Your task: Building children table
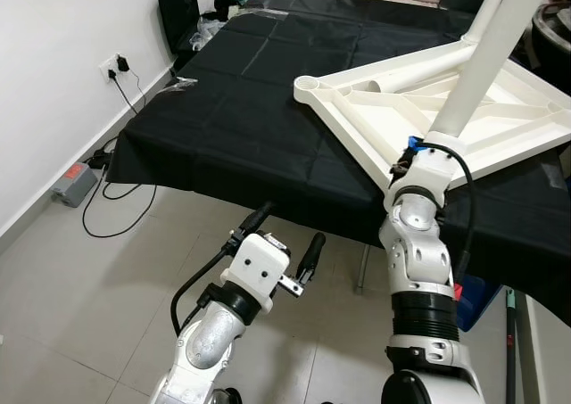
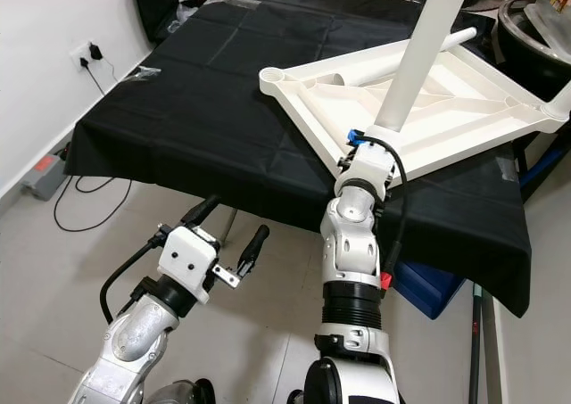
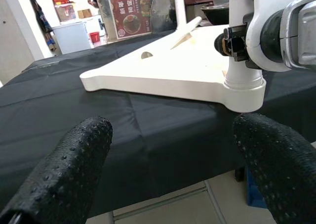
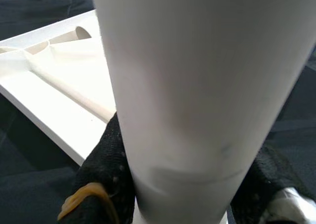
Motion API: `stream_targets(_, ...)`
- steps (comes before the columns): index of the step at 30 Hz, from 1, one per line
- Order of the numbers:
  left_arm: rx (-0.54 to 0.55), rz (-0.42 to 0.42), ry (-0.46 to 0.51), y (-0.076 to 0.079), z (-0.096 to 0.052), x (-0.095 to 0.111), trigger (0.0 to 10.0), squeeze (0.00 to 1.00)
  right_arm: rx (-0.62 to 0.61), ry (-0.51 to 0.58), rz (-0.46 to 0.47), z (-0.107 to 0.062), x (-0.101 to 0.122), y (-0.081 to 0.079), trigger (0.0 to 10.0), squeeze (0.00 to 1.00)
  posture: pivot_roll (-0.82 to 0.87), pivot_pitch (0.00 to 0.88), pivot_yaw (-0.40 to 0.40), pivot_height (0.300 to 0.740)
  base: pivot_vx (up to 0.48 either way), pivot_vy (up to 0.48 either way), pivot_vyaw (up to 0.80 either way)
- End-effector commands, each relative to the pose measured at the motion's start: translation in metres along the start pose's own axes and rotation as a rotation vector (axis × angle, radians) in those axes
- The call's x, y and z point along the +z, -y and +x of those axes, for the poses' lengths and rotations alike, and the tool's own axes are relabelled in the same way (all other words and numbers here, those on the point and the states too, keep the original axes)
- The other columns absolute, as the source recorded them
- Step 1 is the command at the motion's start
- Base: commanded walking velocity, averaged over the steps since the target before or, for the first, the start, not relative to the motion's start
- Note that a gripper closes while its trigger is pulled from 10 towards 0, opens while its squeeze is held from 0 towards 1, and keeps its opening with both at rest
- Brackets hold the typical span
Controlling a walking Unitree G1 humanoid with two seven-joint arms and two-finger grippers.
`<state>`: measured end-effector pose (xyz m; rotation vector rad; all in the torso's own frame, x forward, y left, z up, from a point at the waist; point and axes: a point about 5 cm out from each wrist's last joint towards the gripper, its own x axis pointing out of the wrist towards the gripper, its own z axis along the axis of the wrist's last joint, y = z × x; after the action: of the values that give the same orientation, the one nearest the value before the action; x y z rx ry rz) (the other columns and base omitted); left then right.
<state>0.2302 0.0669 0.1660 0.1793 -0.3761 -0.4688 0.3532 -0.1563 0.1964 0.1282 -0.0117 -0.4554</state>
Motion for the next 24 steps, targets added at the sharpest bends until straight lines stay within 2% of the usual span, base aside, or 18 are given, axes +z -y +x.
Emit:
stream_targets(1,-0.007,0.000,-0.020,0.002,-0.002,-0.003,10.0,0.00,0.067,-0.053,0.030,-0.008,-0.009,-0.020,10.0,0.00,0.16,0.169,-0.063,0.740,0.000,0.000,0.00)
stream_targets(2,-0.007,0.000,-0.020,0.002,-0.002,-0.003,10.0,0.00,0.067,-0.053,0.030,-0.008,-0.009,-0.020,10.0,0.00,0.16,0.169,-0.063,0.740,0.000,0.000,0.00)
stream_targets(3,-0.005,-0.002,-0.022,0.002,-0.002,-0.003,10.0,0.00,0.124,-0.017,0.004,-0.008,-0.006,-0.022,10.0,1.00,0.15,0.174,-0.064,0.740,0.000,0.000,0.00)
stream_targets(5,-0.005,-0.003,-0.023,0.002,-0.002,-0.003,10.0,0.00,0.141,0.009,-0.025,-0.008,-0.004,-0.019,10.0,1.00,0.15,0.174,-0.064,0.740,0.000,0.000,0.00)
stream_targets(6,-0.004,-0.004,-0.025,0.002,-0.002,-0.004,10.0,0.00,0.171,0.038,-0.060,-0.009,-0.001,-0.015,10.0,0.00,0.15,0.173,-0.062,0.740,0.000,0.000,0.00)
stream_targets(8,-0.004,-0.004,-0.025,0.002,-0.002,-0.004,10.0,0.00,0.171,0.038,-0.060,-0.009,-0.001,-0.015,10.0,0.00,0.15,0.173,-0.062,0.740,0.000,0.000,0.00)
stream_targets(9,-0.005,-0.004,-0.025,0.002,-0.002,-0.004,10.0,0.00,0.233,0.080,-0.073,-0.008,0.004,-0.009,10.0,0.00,0.15,0.175,-0.063,0.740,0.000,0.000,0.00)
stream_targets(11,-0.005,-0.004,-0.025,0.002,-0.001,-0.004,10.0,0.00,0.254,0.083,-0.073,-0.008,0.005,-0.008,10.0,0.00,0.15,0.175,-0.063,0.740,0.000,0.000,0.00)
stream_targets(13,-0.004,-0.005,-0.025,0.002,-0.001,-0.004,10.0,0.00,0.414,0.096,-0.075,-0.001,0.005,-0.004,10.0,0.00,0.15,0.176,-0.062,0.740,0.000,0.000,0.00)
stream_targets(14,-0.004,-0.005,-0.025,0.002,-0.001,-0.004,10.0,0.00,0.414,0.096,-0.075,-0.001,0.005,-0.004,10.0,0.00,0.15,0.176,-0.062,0.740,0.000,0.000,0.00)
stream_targets(16,-0.003,-0.005,-0.025,0.001,-0.001,-0.003,10.0,0.00,0.623,0.100,-0.082,0.008,0.005,0.003,10.0,0.00,0.15,0.175,-0.062,0.740,0.000,0.000,0.00)
stream_targets(17,-0.003,-0.005,-0.025,0.001,-0.001,-0.003,10.0,0.00,0.623,0.100,-0.082,0.008,0.005,0.003,10.0,0.00,0.15,0.175,-0.062,0.740,0.000,0.000,0.00)
stream_targets(18,-0.003,-0.004,-0.026,0.001,-0.001,-0.004,10.0,0.00,0.709,0.092,-0.096,0.012,0.006,0.006,10.0,0.00,0.15,0.175,-0.064,0.740,0.000,0.000,0.00)
stream_targets(19,-0.003,-0.004,-0.026,0.001,-0.001,-0.004,10.0,0.00,0.709,0.092,-0.096,0.012,0.006,0.006,10.0,0.00,0.15,0.175,-0.064,0.740,0.000,0.000,0.00)
stream_targets(21,-0.003,-0.004,-0.026,0.001,-0.002,-0.004,10.0,0.00,0.808,0.071,-0.146,0.020,0.007,0.009,10.0,0.00,0.16,0.175,-0.061,0.740,0.000,0.000,0.00)
stream_targets(24,-0.003,-0.003,-0.025,0.001,-0.002,-0.003,10.0,0.00,0.835,0.070,-0.172,0.023,0.008,0.010,10.0,0.00,0.16,0.177,-0.060,0.740,0.000,0.000,0.00)
